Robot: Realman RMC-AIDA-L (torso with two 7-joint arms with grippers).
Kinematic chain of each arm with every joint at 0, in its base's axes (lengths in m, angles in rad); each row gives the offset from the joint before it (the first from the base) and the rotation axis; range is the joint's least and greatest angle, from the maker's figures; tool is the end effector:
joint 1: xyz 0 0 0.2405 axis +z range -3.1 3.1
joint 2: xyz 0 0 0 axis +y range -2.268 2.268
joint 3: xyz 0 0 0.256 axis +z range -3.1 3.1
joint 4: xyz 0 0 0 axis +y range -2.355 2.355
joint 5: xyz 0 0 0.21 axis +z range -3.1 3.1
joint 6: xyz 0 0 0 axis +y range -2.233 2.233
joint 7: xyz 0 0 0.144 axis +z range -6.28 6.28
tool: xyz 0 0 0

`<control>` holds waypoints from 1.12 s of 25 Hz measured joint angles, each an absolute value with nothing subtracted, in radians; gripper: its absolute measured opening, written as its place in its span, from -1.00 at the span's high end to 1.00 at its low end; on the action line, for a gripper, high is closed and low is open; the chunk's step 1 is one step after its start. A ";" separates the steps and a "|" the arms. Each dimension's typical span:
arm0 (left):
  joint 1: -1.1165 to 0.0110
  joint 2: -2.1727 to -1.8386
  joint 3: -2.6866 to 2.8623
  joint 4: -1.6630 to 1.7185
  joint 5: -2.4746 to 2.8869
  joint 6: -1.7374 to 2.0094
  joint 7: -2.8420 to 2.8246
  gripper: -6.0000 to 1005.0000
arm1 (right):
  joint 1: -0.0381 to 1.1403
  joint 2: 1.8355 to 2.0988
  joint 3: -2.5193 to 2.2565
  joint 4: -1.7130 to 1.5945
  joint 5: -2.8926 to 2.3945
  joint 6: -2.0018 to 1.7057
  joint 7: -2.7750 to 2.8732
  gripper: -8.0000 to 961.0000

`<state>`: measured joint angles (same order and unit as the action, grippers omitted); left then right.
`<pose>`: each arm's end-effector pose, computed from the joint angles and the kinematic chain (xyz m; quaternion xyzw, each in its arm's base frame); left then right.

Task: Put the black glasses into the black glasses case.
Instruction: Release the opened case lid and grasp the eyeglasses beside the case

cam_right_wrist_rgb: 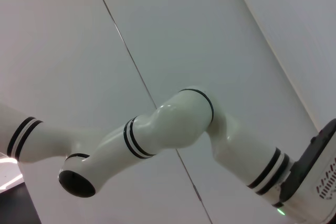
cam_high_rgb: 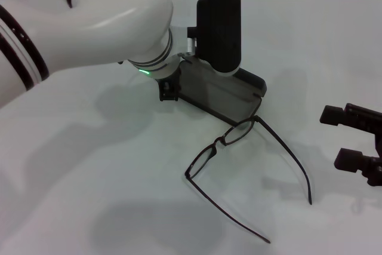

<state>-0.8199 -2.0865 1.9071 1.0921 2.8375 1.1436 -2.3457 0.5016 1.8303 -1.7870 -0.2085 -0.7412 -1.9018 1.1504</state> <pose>-0.1429 0.3857 -0.0861 -0.9152 0.0829 0.3337 0.2105 0.2555 0.2647 0.0250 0.8776 -0.1887 -0.4390 0.0382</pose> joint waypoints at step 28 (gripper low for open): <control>-0.787 -2.033 1.727 1.172 2.840 0.998 -2.336 0.45 | 0.503 1.830 -1.787 -0.209 -0.740 -1.894 1.152 -0.84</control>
